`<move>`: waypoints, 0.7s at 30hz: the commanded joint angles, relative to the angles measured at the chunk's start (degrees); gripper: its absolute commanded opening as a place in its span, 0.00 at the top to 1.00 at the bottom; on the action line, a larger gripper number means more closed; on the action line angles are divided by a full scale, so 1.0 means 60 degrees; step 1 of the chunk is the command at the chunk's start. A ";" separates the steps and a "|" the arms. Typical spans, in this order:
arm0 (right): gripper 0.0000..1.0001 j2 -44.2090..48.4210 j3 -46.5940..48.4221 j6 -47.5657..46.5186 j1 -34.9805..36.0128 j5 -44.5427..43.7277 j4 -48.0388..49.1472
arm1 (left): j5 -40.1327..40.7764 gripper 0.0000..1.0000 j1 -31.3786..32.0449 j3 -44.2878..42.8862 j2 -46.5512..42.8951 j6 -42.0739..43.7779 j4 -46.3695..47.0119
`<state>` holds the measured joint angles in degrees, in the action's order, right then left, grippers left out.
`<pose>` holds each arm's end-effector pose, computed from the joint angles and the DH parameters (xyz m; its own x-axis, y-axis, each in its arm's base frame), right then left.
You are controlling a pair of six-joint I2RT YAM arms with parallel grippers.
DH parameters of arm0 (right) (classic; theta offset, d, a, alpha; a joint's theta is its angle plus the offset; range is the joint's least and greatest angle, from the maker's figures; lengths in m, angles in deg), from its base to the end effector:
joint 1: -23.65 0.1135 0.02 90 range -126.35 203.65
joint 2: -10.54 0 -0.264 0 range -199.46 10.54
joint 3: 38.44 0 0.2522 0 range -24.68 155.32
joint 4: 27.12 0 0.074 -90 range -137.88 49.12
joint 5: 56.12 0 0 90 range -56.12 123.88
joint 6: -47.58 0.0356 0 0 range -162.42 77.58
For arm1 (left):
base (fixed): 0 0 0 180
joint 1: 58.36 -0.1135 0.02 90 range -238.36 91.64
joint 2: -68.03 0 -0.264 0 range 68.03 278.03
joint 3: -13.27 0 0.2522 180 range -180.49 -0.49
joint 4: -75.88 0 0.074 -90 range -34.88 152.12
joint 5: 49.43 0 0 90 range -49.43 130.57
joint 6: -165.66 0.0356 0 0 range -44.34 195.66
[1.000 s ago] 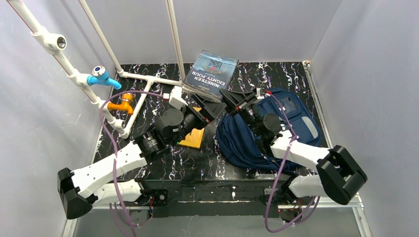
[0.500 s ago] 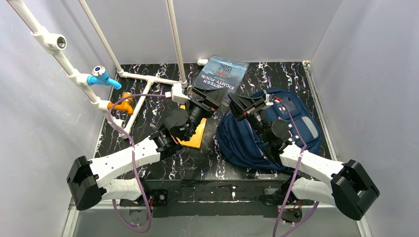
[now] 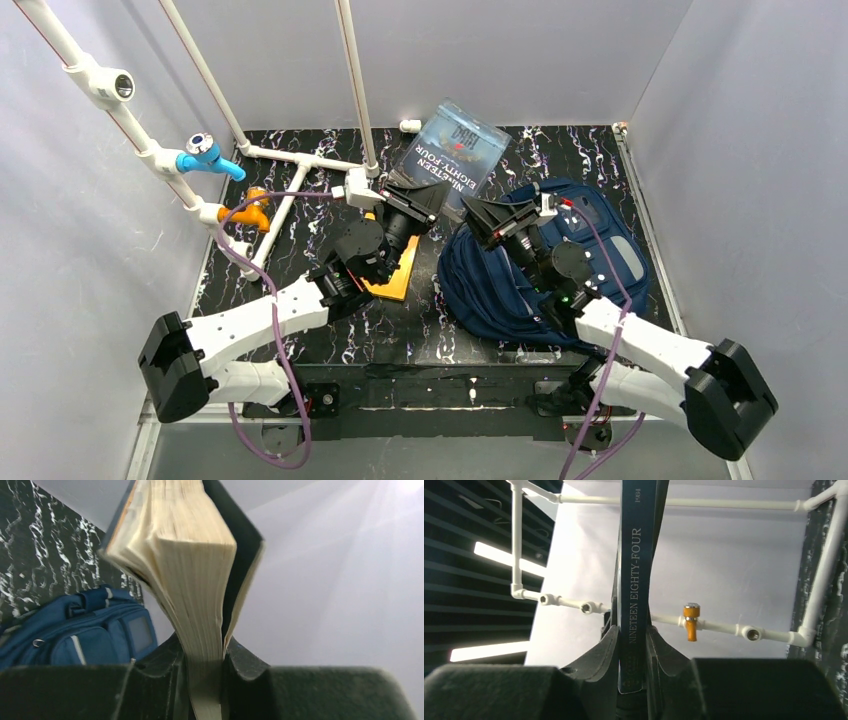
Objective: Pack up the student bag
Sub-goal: Pick up the book from the center of the board, then place the book in the student bag.
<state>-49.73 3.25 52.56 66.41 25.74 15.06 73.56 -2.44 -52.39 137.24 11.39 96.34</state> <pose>0.1710 0.1513 0.3061 -0.6002 0.7882 0.1360 -0.2428 -0.3415 0.9080 0.1715 -0.2189 0.3749 -0.2921 -0.9167 -0.2727 0.3217 0.1743 -0.9307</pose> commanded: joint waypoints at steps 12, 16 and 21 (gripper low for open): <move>0.02 0.2158 0.3678 -1.0300 0.0051 -0.1232 -1.3841 | -0.0274 1.00 -0.0032 0.1338 -0.2759 0.5292 -0.0709; 0.02 0.0669 0.4978 -1.1608 0.0058 -0.1540 -1.5497 | -0.1189 1.00 -0.0019 0.1335 -0.3590 0.5070 -0.2516; 0.03 -0.0976 0.5844 -1.2519 0.1513 -0.2117 -1.5754 | -0.1442 1.00 -0.0011 0.1308 -0.4698 0.4643 -0.4861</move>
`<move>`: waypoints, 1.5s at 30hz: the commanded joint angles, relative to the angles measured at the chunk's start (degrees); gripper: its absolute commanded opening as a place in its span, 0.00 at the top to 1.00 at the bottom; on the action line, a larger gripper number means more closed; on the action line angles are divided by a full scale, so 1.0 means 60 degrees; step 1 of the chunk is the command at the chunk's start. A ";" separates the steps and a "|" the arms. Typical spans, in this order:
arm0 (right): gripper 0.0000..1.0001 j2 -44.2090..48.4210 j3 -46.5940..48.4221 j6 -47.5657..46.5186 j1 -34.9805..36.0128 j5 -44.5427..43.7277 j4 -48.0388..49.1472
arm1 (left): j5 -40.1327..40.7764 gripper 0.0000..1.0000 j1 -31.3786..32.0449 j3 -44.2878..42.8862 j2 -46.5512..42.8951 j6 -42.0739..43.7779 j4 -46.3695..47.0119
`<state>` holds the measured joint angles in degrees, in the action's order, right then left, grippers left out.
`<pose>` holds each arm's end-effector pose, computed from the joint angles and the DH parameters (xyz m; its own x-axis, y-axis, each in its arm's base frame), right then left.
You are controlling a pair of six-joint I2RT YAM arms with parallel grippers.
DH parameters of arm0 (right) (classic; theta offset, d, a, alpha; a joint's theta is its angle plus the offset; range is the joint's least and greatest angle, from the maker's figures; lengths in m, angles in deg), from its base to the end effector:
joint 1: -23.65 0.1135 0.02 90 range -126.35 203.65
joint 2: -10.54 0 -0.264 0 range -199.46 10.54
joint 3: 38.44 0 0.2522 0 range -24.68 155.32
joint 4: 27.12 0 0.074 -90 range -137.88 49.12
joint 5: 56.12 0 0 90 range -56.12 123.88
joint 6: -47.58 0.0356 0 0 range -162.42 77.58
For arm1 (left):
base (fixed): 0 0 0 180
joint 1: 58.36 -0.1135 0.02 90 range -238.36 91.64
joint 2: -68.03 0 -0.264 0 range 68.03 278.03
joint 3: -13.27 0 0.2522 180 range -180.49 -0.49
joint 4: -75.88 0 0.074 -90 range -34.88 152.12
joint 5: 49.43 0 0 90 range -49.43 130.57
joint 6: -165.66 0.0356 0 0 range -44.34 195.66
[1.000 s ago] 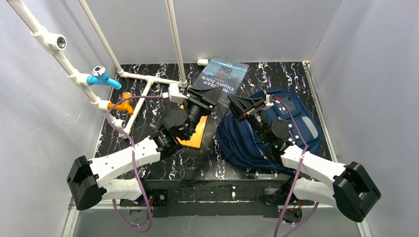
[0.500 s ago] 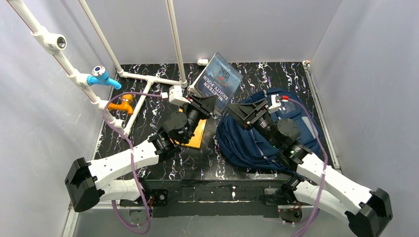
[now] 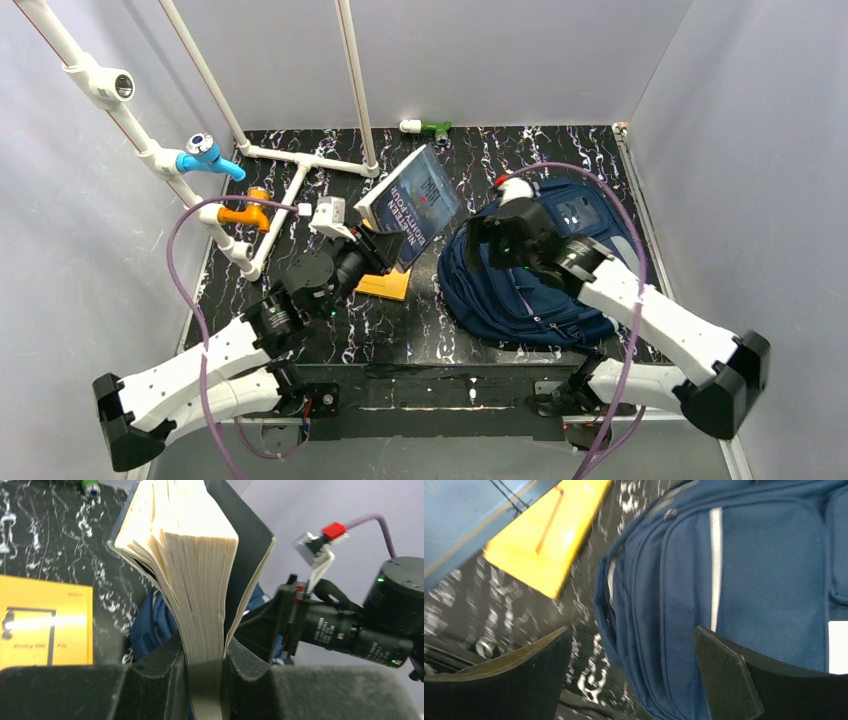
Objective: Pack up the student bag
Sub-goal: Place the book in the student bag.
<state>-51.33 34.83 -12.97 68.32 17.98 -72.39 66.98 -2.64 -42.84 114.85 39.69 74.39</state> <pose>0.1723 0.1566 0.3358 -0.5980 0.0737 -0.7981 -0.2530 0.9275 0.2753 0.1219 -0.1507 0.3611 -0.2270 -0.6009 -0.7664 0.4430 0.6371 -0.6308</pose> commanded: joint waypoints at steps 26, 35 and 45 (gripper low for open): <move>0.24 -0.5064 0.0923 -0.0270 0.4472 -0.6123 -0.3221 | -0.0058 1.00 0.0013 -0.0461 -0.2945 -0.1468 -0.6568; 0.24 -0.5396 0.0439 -0.0156 0.4440 -0.5866 -0.2758 | -0.0257 1.00 0.0014 -0.0639 -0.2784 -0.1529 -0.6592; 0.99 -0.5425 0.0830 0.0193 0.4392 -0.7105 -0.3409 | -0.0628 1.00 0.0014 -0.0838 -0.2342 -0.1823 -0.6674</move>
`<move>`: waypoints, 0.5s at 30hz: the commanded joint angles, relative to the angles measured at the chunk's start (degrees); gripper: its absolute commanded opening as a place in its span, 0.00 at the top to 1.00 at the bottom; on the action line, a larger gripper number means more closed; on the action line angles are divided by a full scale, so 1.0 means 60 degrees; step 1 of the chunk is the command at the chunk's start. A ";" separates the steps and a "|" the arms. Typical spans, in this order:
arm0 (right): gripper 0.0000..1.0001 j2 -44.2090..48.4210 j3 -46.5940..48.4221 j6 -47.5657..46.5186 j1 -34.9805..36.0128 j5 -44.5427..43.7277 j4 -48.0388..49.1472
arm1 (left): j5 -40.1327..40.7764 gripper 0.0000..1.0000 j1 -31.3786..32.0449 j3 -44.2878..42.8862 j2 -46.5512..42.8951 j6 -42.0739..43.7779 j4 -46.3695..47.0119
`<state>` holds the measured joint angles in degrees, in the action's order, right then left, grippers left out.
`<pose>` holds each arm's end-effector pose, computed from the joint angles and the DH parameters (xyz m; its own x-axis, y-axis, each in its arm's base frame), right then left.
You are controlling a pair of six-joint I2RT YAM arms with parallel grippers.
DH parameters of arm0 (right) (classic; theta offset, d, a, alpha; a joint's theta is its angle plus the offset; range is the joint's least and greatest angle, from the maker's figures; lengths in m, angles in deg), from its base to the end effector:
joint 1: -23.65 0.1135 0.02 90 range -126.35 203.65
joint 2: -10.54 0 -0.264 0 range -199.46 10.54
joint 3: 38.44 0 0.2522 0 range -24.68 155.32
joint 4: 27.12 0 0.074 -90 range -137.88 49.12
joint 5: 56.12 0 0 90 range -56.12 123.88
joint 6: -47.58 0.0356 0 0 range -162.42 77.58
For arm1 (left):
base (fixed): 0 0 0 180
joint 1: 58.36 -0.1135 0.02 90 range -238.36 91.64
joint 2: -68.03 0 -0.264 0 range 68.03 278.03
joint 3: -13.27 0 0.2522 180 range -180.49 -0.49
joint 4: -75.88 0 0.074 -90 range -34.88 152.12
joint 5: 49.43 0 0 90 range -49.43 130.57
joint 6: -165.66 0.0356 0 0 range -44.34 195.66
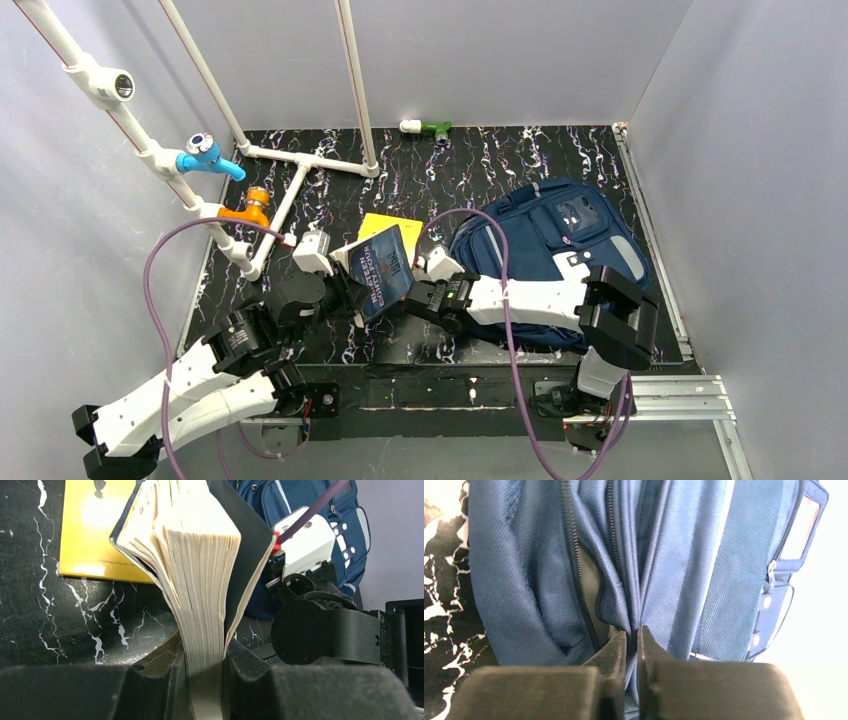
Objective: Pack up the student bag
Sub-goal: Place the book in the student bag.
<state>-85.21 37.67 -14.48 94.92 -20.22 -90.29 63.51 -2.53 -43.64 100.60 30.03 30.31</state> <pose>0.1223 0.2709 0.1973 -0.5264 -0.6969 -0.4871 -0.3126 0.6914 -0.6514 0.0827 -0.0972 0.3209 -0.5410 -0.3751 -0.7527 0.2447 0.7861 -0.5676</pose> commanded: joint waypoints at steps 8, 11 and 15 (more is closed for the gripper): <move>0.99 0.2825 0.0959 -0.0364 -0.0089 -0.0900 -0.0274 | -0.1001 1.00 -0.0003 -0.1082 0.0667 -0.0322 0.1073; 0.99 0.3885 0.0758 -0.0845 -0.0238 -0.0605 0.0530 | -0.1768 1.00 -0.0005 -0.1012 0.0873 -0.0657 0.1860; 0.99 0.4985 0.0424 -0.0939 -0.0561 -0.0432 0.1296 | -0.2654 1.00 -0.0017 -0.0941 0.1513 -0.1620 0.2677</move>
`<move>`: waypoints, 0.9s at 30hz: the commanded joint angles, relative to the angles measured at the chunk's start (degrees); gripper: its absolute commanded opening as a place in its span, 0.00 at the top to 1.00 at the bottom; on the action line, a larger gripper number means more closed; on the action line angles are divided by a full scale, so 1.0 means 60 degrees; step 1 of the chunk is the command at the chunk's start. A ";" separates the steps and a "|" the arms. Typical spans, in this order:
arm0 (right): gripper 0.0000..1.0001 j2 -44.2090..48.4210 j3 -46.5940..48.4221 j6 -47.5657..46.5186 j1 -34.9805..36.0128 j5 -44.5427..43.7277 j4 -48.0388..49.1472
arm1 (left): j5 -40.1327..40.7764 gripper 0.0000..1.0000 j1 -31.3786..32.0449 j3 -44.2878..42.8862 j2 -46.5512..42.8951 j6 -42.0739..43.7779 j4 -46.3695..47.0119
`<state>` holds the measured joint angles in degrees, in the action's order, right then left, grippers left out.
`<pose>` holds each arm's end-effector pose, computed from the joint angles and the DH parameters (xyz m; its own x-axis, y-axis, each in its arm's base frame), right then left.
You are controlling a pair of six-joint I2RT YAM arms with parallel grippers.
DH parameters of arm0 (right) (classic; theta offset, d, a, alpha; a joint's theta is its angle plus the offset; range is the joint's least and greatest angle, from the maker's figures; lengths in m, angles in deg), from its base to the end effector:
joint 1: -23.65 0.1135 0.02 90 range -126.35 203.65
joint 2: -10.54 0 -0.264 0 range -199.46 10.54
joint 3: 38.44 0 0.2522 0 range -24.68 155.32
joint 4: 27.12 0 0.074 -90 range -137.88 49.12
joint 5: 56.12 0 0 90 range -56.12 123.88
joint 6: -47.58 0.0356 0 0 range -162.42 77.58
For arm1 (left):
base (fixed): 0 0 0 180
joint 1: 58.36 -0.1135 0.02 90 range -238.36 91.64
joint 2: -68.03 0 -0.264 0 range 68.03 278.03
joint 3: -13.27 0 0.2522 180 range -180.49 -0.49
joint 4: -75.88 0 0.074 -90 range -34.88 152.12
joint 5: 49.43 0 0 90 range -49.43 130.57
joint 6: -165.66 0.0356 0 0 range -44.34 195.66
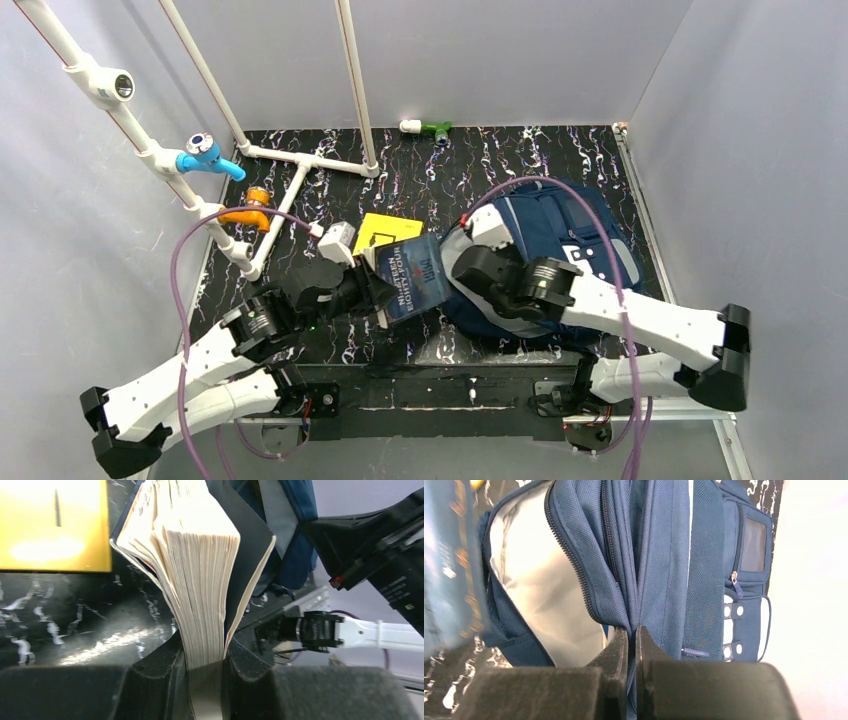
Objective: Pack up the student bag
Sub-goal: Place the book in the student bag.
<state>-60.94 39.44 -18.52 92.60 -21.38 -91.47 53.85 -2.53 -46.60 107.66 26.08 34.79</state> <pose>0.1124 0.2105 0.3120 -0.4303 -0.4754 -0.7673 -0.2197 0.8797 -0.4218 0.0937 -0.1235 0.3305 -0.6509 -0.3604 -0.6682 0.2917 0.6938 -0.6584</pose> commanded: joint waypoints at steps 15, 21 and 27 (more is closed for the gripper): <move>0.99 0.2395 0.0269 -0.0612 -0.0695 -0.0035 0.2287 | -0.1760 1.00 -0.0069 -0.0288 0.3799 -0.4906 0.5938; 0.99 0.2554 0.0254 -0.0674 -0.0709 0.0041 0.2453 | -0.2584 1.00 -0.0012 -0.0624 0.6316 -0.6159 0.8502; 0.99 0.2775 0.0227 -0.0742 -0.0723 0.0028 0.2417 | -0.3172 1.00 0.0128 -0.2168 0.8522 -0.5299 0.9434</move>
<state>-47.13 38.11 -22.58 88.14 -19.24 -85.66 39.86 -2.74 -51.64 154.98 -6.69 79.71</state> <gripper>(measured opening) 0.061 0.189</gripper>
